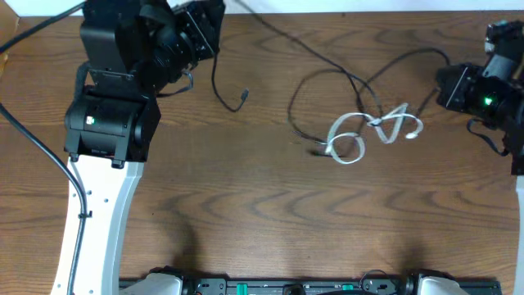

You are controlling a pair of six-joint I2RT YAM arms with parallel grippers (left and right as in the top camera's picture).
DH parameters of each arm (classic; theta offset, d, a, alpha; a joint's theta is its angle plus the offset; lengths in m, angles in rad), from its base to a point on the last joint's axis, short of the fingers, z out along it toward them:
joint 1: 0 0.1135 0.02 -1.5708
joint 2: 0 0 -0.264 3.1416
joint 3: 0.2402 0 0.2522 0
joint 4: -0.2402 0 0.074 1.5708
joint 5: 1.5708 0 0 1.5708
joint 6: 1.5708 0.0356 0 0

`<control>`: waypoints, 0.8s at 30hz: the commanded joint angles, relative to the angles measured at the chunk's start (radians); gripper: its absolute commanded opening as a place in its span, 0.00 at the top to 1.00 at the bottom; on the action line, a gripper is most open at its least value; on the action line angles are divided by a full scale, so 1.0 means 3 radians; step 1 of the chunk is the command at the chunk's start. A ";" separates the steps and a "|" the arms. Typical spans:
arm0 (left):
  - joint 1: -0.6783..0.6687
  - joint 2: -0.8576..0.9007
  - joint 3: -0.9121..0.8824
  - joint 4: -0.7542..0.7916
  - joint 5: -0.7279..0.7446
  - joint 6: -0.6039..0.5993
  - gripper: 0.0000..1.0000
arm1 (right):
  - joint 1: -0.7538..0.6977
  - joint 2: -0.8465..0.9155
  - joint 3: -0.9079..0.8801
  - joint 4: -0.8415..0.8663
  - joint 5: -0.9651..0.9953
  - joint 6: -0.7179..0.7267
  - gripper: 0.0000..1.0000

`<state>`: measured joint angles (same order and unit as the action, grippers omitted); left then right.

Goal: Untangle cables

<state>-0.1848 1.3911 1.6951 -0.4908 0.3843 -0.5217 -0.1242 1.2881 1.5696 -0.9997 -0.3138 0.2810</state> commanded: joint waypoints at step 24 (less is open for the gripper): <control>0.0017 0.0322 0.0036 -0.1648 -0.1944 0.0566 0.93 | -0.0098 0.0694 0.0023 -0.0257 -0.0786 -0.0993 0.99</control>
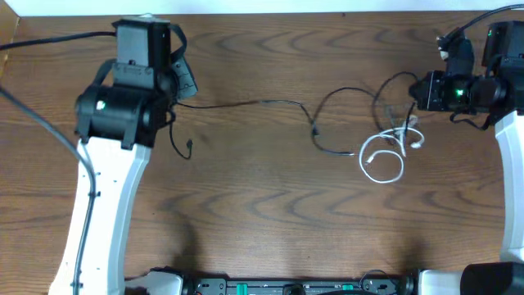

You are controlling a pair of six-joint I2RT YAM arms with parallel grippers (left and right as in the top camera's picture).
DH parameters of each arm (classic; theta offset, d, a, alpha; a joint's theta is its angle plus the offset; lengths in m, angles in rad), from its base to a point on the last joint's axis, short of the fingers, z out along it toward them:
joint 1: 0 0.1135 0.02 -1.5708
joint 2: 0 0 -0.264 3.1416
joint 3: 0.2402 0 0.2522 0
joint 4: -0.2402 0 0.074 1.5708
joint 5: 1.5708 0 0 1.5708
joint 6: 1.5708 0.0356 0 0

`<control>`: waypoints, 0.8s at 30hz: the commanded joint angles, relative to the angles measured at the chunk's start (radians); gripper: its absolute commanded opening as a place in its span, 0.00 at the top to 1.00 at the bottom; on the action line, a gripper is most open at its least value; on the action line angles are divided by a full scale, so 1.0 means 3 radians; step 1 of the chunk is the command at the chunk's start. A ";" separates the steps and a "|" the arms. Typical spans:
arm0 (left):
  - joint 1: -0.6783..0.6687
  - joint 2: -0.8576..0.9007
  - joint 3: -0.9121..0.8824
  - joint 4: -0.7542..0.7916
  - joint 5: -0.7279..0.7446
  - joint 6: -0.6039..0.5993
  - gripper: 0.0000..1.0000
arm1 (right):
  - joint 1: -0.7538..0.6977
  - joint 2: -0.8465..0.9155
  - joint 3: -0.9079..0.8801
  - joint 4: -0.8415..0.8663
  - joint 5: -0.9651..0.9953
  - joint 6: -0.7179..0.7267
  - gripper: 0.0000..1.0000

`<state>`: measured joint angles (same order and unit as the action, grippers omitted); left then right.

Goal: Untangle cables

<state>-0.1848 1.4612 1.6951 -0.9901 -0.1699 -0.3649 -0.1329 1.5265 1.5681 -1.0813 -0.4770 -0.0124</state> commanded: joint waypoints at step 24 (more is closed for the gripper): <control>0.0015 -0.1246 0.0083 0.2675 0.1673 -0.0011 0.93 | 0.0575 0.0786 -0.0045 0.0104 -0.0088 0.0139 0.75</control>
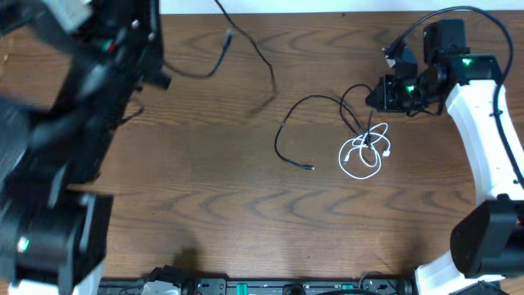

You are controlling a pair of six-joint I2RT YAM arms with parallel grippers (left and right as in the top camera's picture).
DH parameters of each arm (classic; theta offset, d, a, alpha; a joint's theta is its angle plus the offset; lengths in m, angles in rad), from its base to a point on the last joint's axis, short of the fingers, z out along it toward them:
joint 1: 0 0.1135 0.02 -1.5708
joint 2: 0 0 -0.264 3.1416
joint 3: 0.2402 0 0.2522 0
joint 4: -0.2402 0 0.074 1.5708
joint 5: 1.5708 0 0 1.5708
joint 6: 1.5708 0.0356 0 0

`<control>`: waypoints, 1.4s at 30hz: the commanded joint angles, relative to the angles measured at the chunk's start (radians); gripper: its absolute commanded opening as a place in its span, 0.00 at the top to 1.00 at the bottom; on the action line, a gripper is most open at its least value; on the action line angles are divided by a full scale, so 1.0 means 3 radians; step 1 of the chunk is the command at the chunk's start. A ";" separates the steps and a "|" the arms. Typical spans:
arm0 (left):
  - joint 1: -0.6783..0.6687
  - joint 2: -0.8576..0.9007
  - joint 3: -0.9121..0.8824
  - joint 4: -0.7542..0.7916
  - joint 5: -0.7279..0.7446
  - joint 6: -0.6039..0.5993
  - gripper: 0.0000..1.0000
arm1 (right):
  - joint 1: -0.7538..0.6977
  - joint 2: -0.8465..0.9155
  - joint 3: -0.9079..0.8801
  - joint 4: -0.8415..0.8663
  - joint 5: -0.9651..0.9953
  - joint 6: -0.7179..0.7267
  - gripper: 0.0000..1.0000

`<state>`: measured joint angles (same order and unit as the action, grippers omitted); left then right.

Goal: Untangle cables

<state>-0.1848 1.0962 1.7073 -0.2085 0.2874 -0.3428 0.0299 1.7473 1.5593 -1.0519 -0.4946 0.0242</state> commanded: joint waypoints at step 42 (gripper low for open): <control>0.0017 0.0374 0.0042 0.0491 0.2158 -0.1595 0.93 | 0.0702 -0.0544 0.0243 0.1770 -0.2431 -0.0902 0.22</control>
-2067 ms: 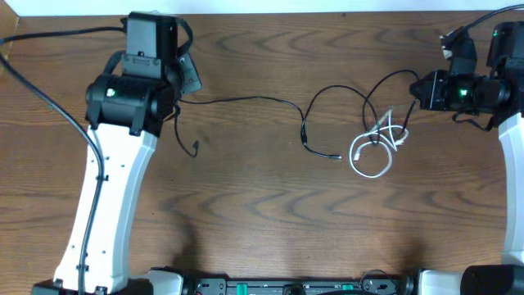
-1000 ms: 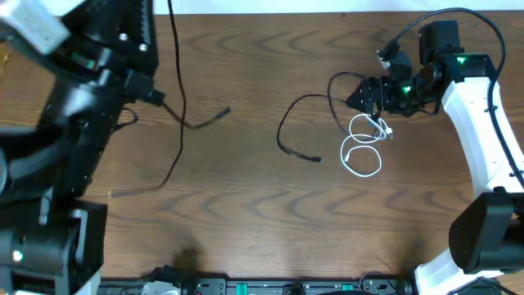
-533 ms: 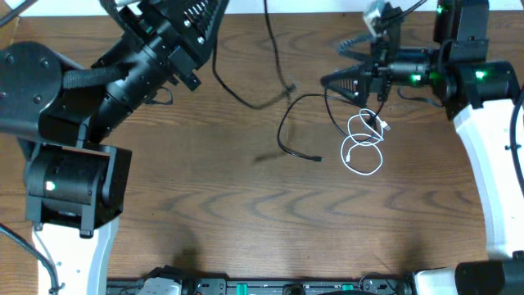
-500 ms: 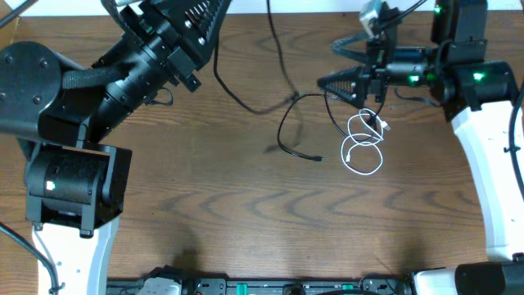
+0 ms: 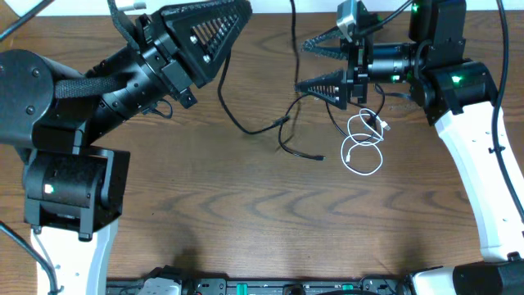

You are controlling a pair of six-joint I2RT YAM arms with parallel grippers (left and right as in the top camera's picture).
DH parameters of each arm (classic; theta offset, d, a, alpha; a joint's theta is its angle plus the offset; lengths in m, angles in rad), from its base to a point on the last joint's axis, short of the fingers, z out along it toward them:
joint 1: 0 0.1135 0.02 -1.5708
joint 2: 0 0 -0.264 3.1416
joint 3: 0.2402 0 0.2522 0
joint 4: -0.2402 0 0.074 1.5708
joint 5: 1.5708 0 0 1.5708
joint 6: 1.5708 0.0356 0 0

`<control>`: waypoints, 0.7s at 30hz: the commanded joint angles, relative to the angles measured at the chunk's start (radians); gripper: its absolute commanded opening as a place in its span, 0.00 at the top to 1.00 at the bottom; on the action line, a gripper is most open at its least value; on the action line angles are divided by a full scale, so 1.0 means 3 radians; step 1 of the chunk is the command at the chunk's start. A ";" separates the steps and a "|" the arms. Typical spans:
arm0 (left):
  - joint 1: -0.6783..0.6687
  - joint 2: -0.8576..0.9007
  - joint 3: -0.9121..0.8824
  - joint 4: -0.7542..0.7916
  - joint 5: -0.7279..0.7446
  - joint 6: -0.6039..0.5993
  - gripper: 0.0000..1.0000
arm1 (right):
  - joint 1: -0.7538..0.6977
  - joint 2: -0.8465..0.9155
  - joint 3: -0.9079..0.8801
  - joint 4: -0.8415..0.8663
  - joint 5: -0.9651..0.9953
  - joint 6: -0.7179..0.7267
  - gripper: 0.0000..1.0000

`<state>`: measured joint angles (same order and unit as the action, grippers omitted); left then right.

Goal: Untangle cables

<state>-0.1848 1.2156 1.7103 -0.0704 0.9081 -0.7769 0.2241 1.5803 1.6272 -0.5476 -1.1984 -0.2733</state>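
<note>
A thin black cable [image 5: 246, 129] rises from the table to my left gripper [image 5: 242, 15], which is lifted high near the camera and shut on it. The cable's other part curls at mid-table and ends in a plug [image 5: 321, 157]. To the right lies a white cable [image 5: 366, 153] in a loose coil; black strands meet it under my right arm. My right gripper [image 5: 301, 62] points left above the black cable's loop, jaws wide open and empty.
The brown wooden table [image 5: 246, 221] carries only the two cables. The left arm's bulky body [image 5: 74, 164] covers the left side. The right arm [image 5: 475, 139] runs down the right edge. A dark cord [image 5: 292, 16] runs off the top edge.
My right gripper was low by the white coil; now it is higher, further left and wide open. The black cable's middle has slid left. The left arm has swung, fingers now pointing right.
First the black and white cables lay knotted at mid-right, the left gripper by one black end. Then the black cable was stretched leftward with the white bundle dragged along. Later the left gripper held it high, and now the black loop lies left of the white coil.
</note>
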 commanded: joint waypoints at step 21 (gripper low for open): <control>0.0017 -0.0013 0.0032 0.0019 0.0089 -0.0089 0.92 | 0.0303 0.0011 0.0017 0.0278 0.0773 0.1167 0.99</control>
<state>-0.1848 1.2156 1.7103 -0.0708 0.9188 -0.8154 0.3332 1.5803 1.6272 -0.4595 -1.1297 -0.0948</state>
